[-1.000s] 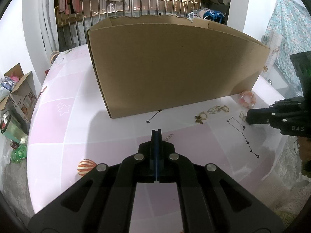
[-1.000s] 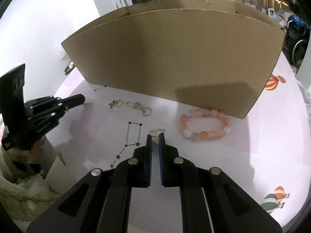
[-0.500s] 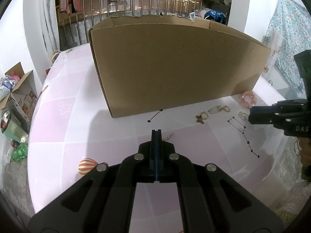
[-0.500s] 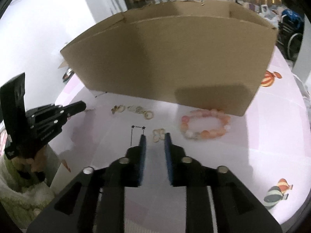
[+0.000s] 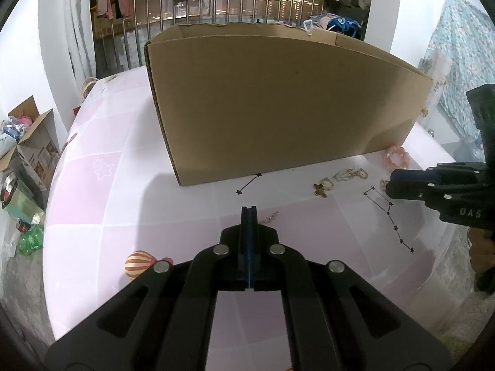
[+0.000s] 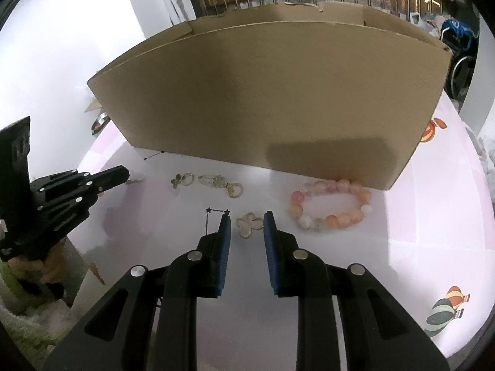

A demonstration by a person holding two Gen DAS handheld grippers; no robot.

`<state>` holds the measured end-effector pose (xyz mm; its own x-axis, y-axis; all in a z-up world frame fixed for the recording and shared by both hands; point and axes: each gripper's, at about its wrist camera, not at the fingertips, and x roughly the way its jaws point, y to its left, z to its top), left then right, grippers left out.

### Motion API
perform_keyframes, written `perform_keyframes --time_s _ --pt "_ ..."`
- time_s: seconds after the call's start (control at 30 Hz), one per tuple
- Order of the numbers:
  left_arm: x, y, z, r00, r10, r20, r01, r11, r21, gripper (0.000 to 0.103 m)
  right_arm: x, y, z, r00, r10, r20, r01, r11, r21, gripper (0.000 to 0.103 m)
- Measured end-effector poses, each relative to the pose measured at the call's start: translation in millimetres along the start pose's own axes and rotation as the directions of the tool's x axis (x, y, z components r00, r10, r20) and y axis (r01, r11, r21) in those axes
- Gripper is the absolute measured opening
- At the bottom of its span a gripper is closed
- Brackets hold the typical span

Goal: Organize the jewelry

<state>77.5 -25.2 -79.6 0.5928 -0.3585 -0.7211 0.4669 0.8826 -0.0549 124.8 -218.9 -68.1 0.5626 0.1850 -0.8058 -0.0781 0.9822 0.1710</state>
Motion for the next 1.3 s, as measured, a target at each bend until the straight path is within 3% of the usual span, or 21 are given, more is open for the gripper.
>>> perform_keyframes --time_s 0.7,0.87,1.3 --pt "1.5 -3.9 -0.5 1.000 0.001 -0.008 -0.001 1.000 -0.006 0.000 12.5 21.6 7.9 0.997 -0.071 -0.041 0.062 0.982 -0.180 0.028" --pt "1.5 -3.9 -0.7 1.000 0.000 -0.009 0.000 1.000 -0.007 0.000 13.5 15.0 12.2 0.996 -0.064 -0.066 0.054 0.988 -0.145 0.020" --pt "1.2 -4.9 -0.9 1.000 0.003 -0.004 -0.003 1.000 -0.009 0.000 13.6 14.1 12.7 0.996 -0.040 -0.078 0.030 0.992 -0.119 0.020"
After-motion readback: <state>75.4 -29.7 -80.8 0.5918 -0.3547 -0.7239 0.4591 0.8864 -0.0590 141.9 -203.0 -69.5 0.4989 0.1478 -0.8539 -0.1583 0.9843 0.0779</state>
